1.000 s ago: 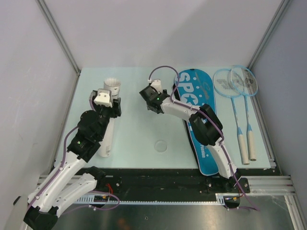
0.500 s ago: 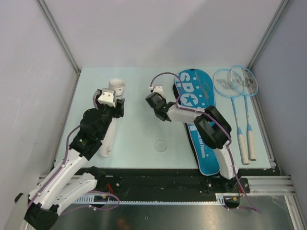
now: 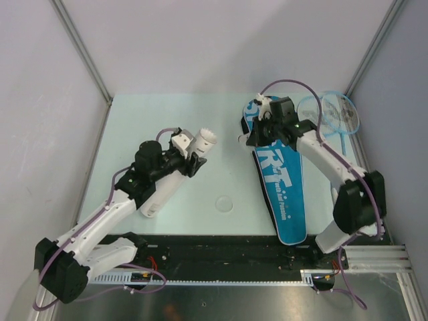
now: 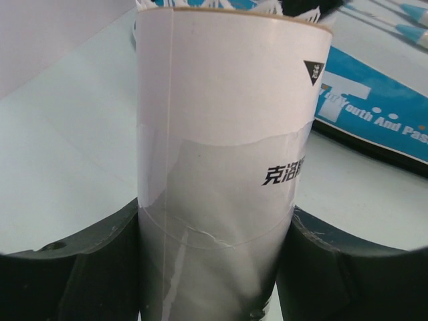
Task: Pack up the badminton gear
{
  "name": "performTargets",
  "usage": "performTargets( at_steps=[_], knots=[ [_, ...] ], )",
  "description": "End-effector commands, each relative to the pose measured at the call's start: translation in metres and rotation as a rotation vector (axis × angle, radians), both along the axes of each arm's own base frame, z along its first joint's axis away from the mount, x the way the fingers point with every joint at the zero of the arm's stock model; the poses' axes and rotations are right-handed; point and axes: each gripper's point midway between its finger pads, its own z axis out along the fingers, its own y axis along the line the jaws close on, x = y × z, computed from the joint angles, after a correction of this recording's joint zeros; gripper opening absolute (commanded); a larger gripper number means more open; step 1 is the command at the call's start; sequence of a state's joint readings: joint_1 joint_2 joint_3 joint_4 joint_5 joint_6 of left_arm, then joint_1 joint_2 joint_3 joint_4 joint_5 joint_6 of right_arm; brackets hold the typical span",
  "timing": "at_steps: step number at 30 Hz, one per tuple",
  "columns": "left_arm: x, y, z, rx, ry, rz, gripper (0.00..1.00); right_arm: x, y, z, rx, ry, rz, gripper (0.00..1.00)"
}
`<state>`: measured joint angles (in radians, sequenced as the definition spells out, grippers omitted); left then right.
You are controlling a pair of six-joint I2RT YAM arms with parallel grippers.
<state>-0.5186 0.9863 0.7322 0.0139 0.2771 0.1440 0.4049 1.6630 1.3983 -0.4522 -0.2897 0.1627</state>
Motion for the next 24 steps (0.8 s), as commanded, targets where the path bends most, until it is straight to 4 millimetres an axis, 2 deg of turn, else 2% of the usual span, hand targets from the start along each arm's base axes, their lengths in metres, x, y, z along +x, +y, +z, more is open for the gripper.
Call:
performTargets(
  at_steps=[1, 3, 4, 8, 10, 13, 17, 18, 20, 21, 24],
  knots=[
    [-0.013, -0.025, 0.024, -0.019, -0.079, -0.165, 0.14, -0.088, 0.018, 0.062, 0.159, 0.005, 0.248, 0.00],
    [-0.021, -0.032, 0.021, 0.019, -0.059, -0.184, 0.13, -0.105, 0.020, 0.082, 0.212, -0.014, 0.297, 0.00],
    [-0.017, -0.032, 0.017, 0.051, -0.048, -0.156, 0.12, -0.114, 0.017, 0.098, 0.233, -0.050, 0.311, 0.00],
    [-0.021, -0.034, 0.009, 0.154, -0.042, -0.142, 0.08, -0.133, 0.012, 0.128, 0.294, -0.104, 0.358, 0.00],
    [-0.024, -0.034, 0.009, 0.154, -0.039, -0.151, 0.08, -0.136, 0.007, 0.134, 0.285, -0.104, 0.351, 0.00],
    [-0.030, -0.034, 0.013, 0.154, -0.062, -0.176, 0.08, -0.142, 0.006, 0.133, 0.259, -0.081, 0.370, 0.00],
    [-0.038, -0.037, 0.008, 0.187, -0.098, -0.228, 0.07, -0.153, 0.019, 0.143, 0.257, -0.086, 0.446, 0.00],
    [-0.041, -0.039, 0.006, 0.195, -0.103, -0.241, 0.07, -0.155, 0.023, 0.137, 0.247, -0.057, 0.460, 0.00],
    [-0.044, -0.041, 0.004, 0.206, -0.119, -0.260, 0.06, -0.162, 0.034, 0.139, 0.227, -0.063, 0.506, 0.00],
    [-0.048, -0.043, 0.001, 0.213, -0.120, -0.277, 0.06, -0.163, 0.037, 0.133, 0.208, -0.041, 0.512, 0.00],
    [-0.058, -0.047, 0.003, 0.213, -0.156, -0.321, 0.05, -0.161, 0.045, 0.132, 0.194, -0.037, 0.519, 0.00]
  ],
)
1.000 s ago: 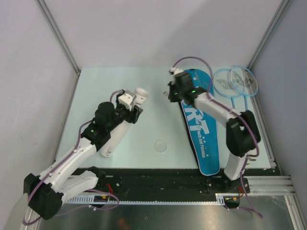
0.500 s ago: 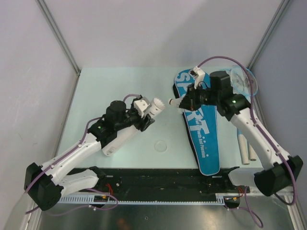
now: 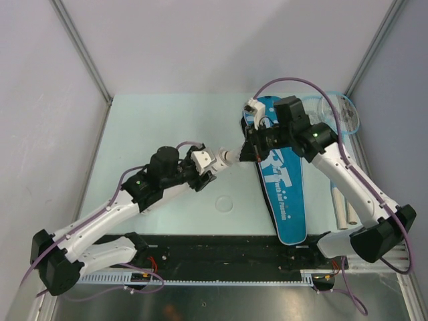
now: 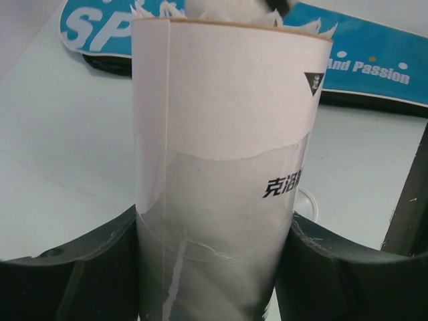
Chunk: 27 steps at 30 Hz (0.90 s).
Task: Pack up the badminton gear
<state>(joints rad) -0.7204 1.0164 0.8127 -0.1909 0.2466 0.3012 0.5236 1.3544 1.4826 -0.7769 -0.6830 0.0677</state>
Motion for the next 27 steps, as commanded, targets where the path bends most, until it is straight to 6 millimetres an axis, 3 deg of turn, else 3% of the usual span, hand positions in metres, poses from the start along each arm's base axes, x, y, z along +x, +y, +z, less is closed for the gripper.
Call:
performTargets(
  at_steps=[1, 4, 7, 8, 10, 11, 19, 22, 27],
  knots=[
    [-0.013, -0.008, 0.024, 0.000, -0.168, -0.125, 0.05, -0.004, 0.011, 0.006, -0.024, -0.016, 0.044, 0.00],
    [-0.018, -0.008, 0.031, -0.021, -0.196, -0.140, 0.05, 0.001, 0.016, 0.004, -0.052, -0.020, 0.028, 0.06],
    [-0.020, -0.006, 0.035, -0.037, -0.214, -0.140, 0.05, 0.004, 0.015, 0.003, -0.074, -0.040, -0.008, 0.28],
    [-0.020, -0.006, 0.038, -0.045, -0.223, -0.139, 0.04, 0.006, 0.014, 0.003, -0.076, -0.051, -0.026, 0.40],
    [-0.022, -0.005, 0.039, -0.054, -0.233, -0.139, 0.04, 0.007, 0.017, 0.005, -0.056, -0.056, -0.034, 0.50],
    [-0.022, -0.005, 0.041, -0.060, -0.240, -0.139, 0.05, 0.005, 0.017, 0.008, -0.045, -0.064, -0.038, 0.59],
    [-0.018, -0.004, 0.048, -0.086, -0.241, -0.104, 0.04, -0.001, 0.050, 0.003, -0.012, -0.059, -0.075, 0.77],
    [-0.017, -0.001, 0.053, -0.101, -0.257, -0.085, 0.02, -0.003, 0.065, -0.006, 0.026, -0.042, -0.093, 0.86],
    [-0.020, 0.003, 0.066, -0.153, -0.302, -0.069, 0.02, -0.002, 0.094, -0.030, 0.057, -0.008, -0.124, 0.88]
  ],
)
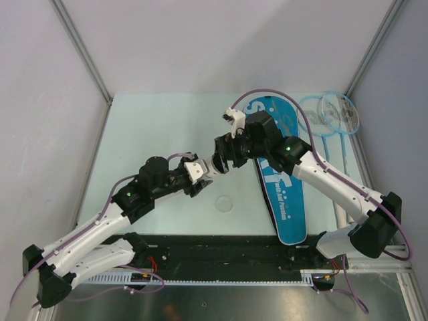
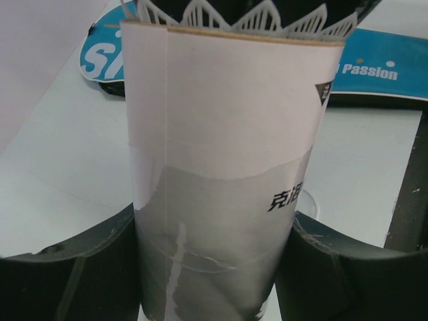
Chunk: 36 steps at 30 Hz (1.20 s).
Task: Pack up the badminton gear
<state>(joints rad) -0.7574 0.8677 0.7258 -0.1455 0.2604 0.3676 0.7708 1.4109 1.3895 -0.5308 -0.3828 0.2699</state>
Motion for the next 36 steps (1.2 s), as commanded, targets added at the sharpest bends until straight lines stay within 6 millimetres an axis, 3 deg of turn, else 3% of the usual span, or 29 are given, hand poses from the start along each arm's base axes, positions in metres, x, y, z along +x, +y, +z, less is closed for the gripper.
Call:
performTargets(
  at_steps=[1, 5, 10, 12, 14, 18, 21, 27, 30, 31, 32, 34, 36],
  knots=[
    [0.002, -0.001, 0.049, -0.118, -0.174, -0.004, 0.01, 0.001, 0.034, -0.006, 0.083, 0.011, -0.014, 0.88],
    [0.000, 0.002, 0.060, -0.151, -0.211, -0.002, 0.02, 0.004, 0.040, -0.004, 0.114, 0.025, -0.003, 0.92],
    [-0.005, 0.007, 0.065, -0.175, -0.263, -0.008, 0.02, 0.020, 0.026, -0.012, 0.097, 0.067, -0.054, 1.00],
    [-0.003, 0.010, 0.065, -0.173, -0.269, 0.013, 0.03, 0.017, 0.019, -0.009, 0.081, 0.051, -0.075, 1.00],
    [0.004, 0.015, 0.063, -0.165, -0.267, 0.061, 0.03, 0.015, 0.014, 0.000, 0.091, 0.045, -0.089, 1.00],
    [0.015, 0.021, 0.059, -0.144, -0.263, 0.131, 0.03, 0.005, -0.007, 0.043, 0.158, -0.037, -0.130, 1.00],
    [0.017, 0.023, 0.058, -0.141, -0.260, 0.146, 0.03, -0.001, -0.020, 0.060, 0.180, -0.072, -0.145, 1.00],
    [0.018, 0.023, 0.058, -0.143, -0.255, 0.152, 0.03, -0.007, -0.037, 0.072, 0.176, -0.110, -0.188, 1.00],
    [0.024, 0.031, 0.060, -0.144, -0.257, 0.211, 0.04, 0.017, -0.066, 0.056, 0.121, -0.110, -0.433, 1.00],
    [0.028, 0.036, 0.062, -0.145, -0.261, 0.246, 0.04, 0.033, -0.087, 0.040, 0.067, -0.127, -0.578, 1.00],
    [0.032, 0.043, 0.063, -0.142, -0.266, 0.291, 0.04, 0.037, -0.095, 0.029, 0.044, -0.116, -0.636, 1.00],
    [0.039, 0.056, 0.066, -0.142, -0.273, 0.377, 0.04, 0.040, -0.101, 0.009, 0.019, -0.090, -0.713, 1.00],
    [0.045, 0.069, 0.070, -0.153, -0.278, 0.459, 0.05, 0.037, -0.098, -0.029, -0.022, -0.062, -0.718, 1.00]
  ],
)
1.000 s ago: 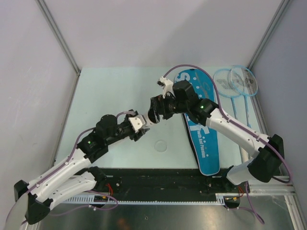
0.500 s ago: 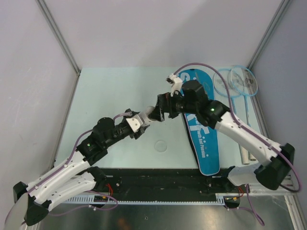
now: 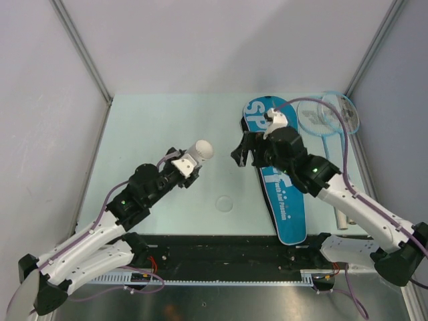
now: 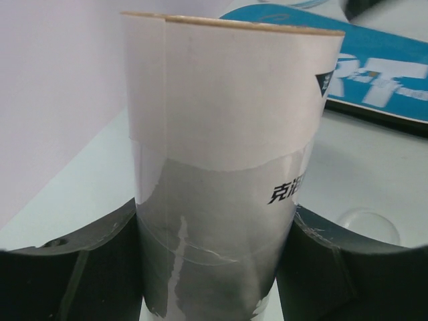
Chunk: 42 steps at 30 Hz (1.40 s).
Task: Pack up the badminton gear
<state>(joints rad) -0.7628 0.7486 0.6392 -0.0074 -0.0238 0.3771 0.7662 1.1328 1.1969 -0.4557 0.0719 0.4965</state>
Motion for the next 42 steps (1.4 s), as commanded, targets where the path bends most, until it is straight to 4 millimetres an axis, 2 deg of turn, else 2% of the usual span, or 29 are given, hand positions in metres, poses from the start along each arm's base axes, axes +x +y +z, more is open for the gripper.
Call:
performTargets(
  at_steps=[1, 2, 4, 5, 7, 8, 9, 11, 12, 13, 15, 16, 20, 24, 26, 29, 32, 35, 36, 39, 40, 41, 42],
  knots=[
    [0.019, 0.036, 0.046, -0.092, -0.115, 0.231, 0.06, 0.007, -0.015, -0.068, -0.076, 0.081, -0.183, 0.97],
    [0.025, 0.052, 0.050, -0.103, -0.121, 0.326, 0.06, 0.004, -0.006, -0.095, -0.090, 0.107, -0.151, 0.93],
    [0.027, 0.065, 0.053, -0.111, -0.130, 0.394, 0.04, -0.015, 0.022, -0.115, -0.104, 0.123, -0.029, 0.80],
    [0.029, 0.076, 0.054, -0.117, -0.133, 0.457, 0.04, -0.017, 0.034, -0.137, -0.145, 0.129, -0.003, 0.77],
    [0.030, 0.081, 0.056, -0.125, -0.139, 0.483, 0.04, -0.029, 0.055, -0.158, -0.199, 0.124, 0.072, 0.68],
    [0.029, 0.083, 0.057, -0.130, -0.142, 0.488, 0.04, -0.039, 0.073, -0.163, -0.200, 0.111, 0.133, 0.66],
    [0.028, 0.084, 0.059, -0.142, -0.146, 0.487, 0.04, -0.043, 0.083, -0.182, -0.234, 0.143, 0.162, 0.64],
    [0.027, 0.084, 0.060, -0.150, -0.153, 0.482, 0.04, -0.053, 0.097, -0.196, -0.263, 0.150, 0.199, 0.62],
    [0.026, 0.083, 0.062, -0.154, -0.156, 0.478, 0.04, -0.052, 0.102, -0.201, -0.282, 0.148, 0.205, 0.54],
    [0.026, 0.083, 0.062, -0.157, -0.156, 0.478, 0.04, -0.054, 0.105, -0.218, -0.322, 0.166, 0.216, 0.49],
    [0.026, 0.083, 0.062, -0.156, -0.156, 0.478, 0.04, -0.059, 0.111, -0.230, -0.365, 0.163, 0.238, 0.37],
    [0.026, 0.083, 0.060, -0.153, -0.155, 0.478, 0.04, -0.059, 0.114, -0.239, -0.393, 0.172, 0.244, 0.34],
    [0.025, 0.082, 0.061, -0.153, -0.156, 0.470, 0.04, -0.063, 0.119, -0.253, -0.456, 0.168, 0.254, 0.26],
    [0.026, 0.081, 0.060, -0.148, -0.156, 0.462, 0.03, -0.064, 0.113, -0.268, -0.519, 0.176, 0.235, 0.18],
    [0.025, 0.080, 0.060, -0.148, -0.156, 0.456, 0.03, -0.064, 0.110, -0.272, -0.535, 0.181, 0.220, 0.17],
    [0.025, 0.076, 0.058, -0.142, -0.155, 0.433, 0.02, -0.061, 0.106, -0.270, -0.547, 0.176, 0.193, 0.10],
    [0.023, 0.066, 0.056, -0.138, -0.152, 0.378, 0.02, -0.055, 0.101, -0.258, -0.554, 0.144, 0.166, 0.00],
    [0.020, 0.052, 0.052, -0.126, -0.145, 0.299, 0.01, -0.047, 0.093, -0.221, -0.500, 0.114, 0.146, 0.00],
    [0.017, 0.041, 0.049, -0.117, -0.137, 0.240, 0.01, -0.048, 0.093, -0.199, -0.443, 0.103, 0.166, 0.00],
    [0.007, 0.018, 0.045, -0.106, -0.119, 0.100, 0.00, -0.045, 0.085, -0.158, -0.311, 0.104, 0.209, 0.00],
    [0.005, 0.011, 0.041, -0.098, -0.109, 0.063, 0.00, -0.046, 0.078, -0.127, -0.222, 0.068, 0.221, 0.00],
    [0.002, 0.005, 0.041, -0.097, -0.103, 0.027, 0.00, -0.054, 0.079, -0.113, -0.158, 0.072, 0.282, 0.00],
    [-0.002, -0.001, 0.039, -0.094, -0.091, -0.012, 0.00, -0.044, 0.069, -0.093, -0.098, 0.040, 0.267, 0.00]
  ],
)
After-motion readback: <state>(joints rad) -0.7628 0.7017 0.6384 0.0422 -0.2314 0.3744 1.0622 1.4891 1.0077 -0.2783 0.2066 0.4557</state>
